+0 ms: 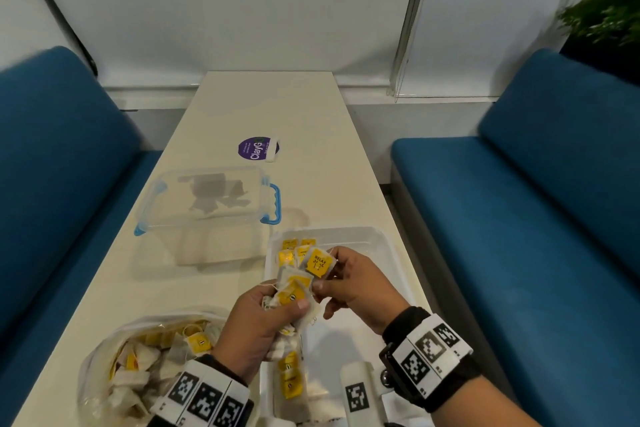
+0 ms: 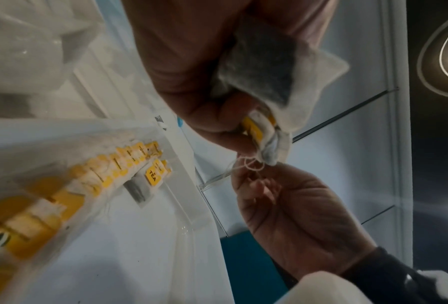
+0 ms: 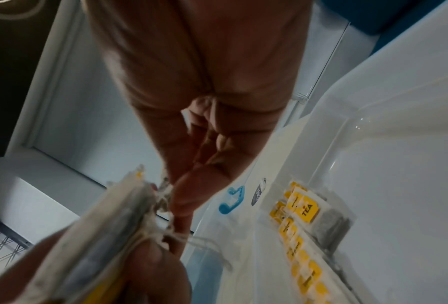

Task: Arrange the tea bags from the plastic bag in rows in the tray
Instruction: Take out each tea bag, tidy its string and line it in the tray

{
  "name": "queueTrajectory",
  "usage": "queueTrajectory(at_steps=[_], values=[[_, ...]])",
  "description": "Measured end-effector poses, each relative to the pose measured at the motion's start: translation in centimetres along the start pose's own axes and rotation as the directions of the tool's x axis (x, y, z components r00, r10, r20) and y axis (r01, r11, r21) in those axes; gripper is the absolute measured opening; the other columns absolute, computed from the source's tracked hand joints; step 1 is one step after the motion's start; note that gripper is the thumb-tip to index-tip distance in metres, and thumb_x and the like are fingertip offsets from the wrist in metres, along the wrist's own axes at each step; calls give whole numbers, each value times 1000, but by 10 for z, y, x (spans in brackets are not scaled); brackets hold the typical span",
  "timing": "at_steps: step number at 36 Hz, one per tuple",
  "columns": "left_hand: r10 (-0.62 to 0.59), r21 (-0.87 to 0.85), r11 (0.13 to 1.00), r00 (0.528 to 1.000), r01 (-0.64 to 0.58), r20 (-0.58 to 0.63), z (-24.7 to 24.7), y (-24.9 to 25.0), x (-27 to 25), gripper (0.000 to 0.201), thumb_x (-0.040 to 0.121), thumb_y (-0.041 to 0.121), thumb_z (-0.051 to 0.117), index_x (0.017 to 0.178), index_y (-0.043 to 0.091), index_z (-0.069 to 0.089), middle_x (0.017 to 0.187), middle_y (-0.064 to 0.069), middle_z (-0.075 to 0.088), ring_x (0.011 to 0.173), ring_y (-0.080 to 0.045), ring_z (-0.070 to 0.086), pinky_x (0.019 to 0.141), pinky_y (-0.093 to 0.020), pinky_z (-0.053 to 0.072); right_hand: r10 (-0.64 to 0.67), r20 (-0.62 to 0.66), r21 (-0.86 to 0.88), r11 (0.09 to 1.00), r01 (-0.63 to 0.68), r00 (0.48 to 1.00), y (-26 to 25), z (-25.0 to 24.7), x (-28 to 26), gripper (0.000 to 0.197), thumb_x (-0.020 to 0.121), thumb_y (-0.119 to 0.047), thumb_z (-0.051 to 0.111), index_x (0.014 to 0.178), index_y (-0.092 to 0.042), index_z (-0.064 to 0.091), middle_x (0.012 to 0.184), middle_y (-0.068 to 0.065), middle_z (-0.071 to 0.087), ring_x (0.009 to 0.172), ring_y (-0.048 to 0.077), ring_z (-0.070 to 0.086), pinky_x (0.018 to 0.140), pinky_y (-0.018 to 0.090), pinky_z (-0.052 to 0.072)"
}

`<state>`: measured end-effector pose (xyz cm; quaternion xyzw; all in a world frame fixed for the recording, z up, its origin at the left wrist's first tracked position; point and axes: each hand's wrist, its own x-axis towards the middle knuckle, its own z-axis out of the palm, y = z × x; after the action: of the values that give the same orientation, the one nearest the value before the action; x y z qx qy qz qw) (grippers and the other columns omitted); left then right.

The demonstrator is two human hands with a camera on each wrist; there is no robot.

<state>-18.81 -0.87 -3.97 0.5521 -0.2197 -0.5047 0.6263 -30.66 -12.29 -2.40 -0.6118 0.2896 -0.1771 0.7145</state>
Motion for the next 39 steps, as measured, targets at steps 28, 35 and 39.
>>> queueTrajectory(at_steps=[28, 35, 39], values=[[-141, -84, 988, 981, 131, -134, -15, -33, 1, 14, 79, -4, 65, 86, -6, 52, 45, -5, 39, 27, -9, 27, 34, -10, 24, 45, -293, -423, 890, -172, 955, -2, -33, 52, 9, 87, -8, 64, 83, -1, 68, 64, -1, 58, 55, 6, 48, 40, 6, 34], [-122, -28, 992, 981, 119, -149, -7, -33, -3, 9, 84, -10, 57, 77, -6, 52, 38, -1, 45, 23, -5, 35, 29, -9, 27, 301, -217, -568, 735, -371, 929, 23, -24, 79, 23, 92, -1, 47, 73, -15, 50, 67, 2, 56, 57, 14, 57, 33, 15, 31], [-110, -47, 993, 983, 104, -147, -4, -29, -5, 14, 84, -14, 54, 73, -5, 52, 36, 1, 47, 22, -3, 37, 29, -6, 26, 370, -205, -596, 687, -416, 906, 32, -19, 87, 28, 92, 2, 48, 70, -16, 48, 65, 4, 55, 53, 14, 53, 33, 15, 32]])
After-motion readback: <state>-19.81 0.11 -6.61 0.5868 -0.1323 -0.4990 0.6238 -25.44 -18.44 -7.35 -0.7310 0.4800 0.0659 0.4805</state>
